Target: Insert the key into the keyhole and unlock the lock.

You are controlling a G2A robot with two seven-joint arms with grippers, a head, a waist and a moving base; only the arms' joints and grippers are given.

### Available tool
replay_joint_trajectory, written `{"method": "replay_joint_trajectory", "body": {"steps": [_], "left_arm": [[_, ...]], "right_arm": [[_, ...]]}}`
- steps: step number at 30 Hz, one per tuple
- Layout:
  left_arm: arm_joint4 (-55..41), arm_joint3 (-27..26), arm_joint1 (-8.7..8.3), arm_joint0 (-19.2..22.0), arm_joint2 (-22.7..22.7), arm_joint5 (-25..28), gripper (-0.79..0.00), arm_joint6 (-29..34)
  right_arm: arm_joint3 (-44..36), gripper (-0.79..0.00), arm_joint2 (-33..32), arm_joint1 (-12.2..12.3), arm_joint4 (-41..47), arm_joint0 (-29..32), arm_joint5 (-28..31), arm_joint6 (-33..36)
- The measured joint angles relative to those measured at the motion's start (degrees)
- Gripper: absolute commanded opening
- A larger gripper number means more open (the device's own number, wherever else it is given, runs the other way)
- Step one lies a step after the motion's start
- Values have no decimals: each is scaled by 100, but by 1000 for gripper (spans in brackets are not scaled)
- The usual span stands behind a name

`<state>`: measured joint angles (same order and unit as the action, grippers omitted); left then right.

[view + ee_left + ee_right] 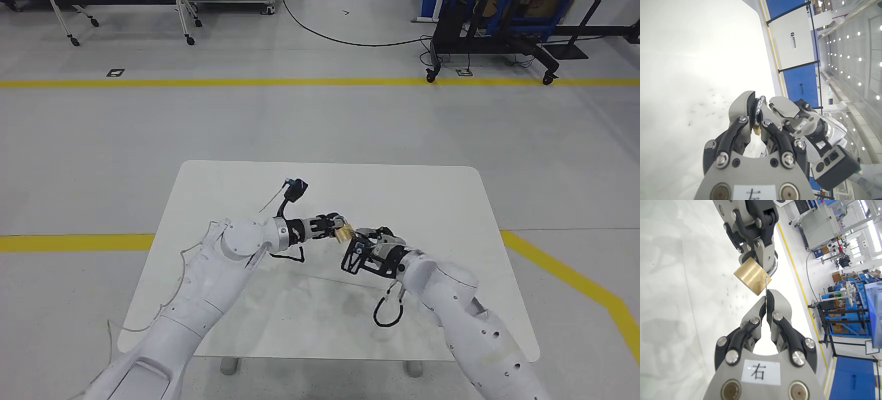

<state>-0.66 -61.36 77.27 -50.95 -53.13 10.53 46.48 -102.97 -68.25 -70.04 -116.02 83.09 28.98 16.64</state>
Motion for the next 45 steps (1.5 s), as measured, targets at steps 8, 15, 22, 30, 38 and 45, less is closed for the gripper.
{"method": "replay_joint_trajectory", "body": {"steps": [8,15,22,30,38,45], "left_arm": [[-468,65,10,-19,-109,-162,-785,168],[-2216,647,112,78,-501,-1605,-785,12],[-2470,830,170,198,-462,-2155,-785,-208],[-2507,827,174,237,-496,-2131,-785,-243],[-2467,614,180,74,-492,-1924,-785,-483],[-2579,329,173,-172,-641,-1365,-785,-780]], "right_arm": [[-152,-785,150,7,-643,67,-461,140],[-411,-785,202,28,-1534,266,-1245,206],[-328,-785,902,-2,-4092,351,-2148,998],[-160,-785,1200,-99,-4686,223,-2361,1486],[-154,-785,1192,-97,-4710,222,-2357,1503],[233,-785,2021,-97,-6029,-196,-2205,3310]]}}
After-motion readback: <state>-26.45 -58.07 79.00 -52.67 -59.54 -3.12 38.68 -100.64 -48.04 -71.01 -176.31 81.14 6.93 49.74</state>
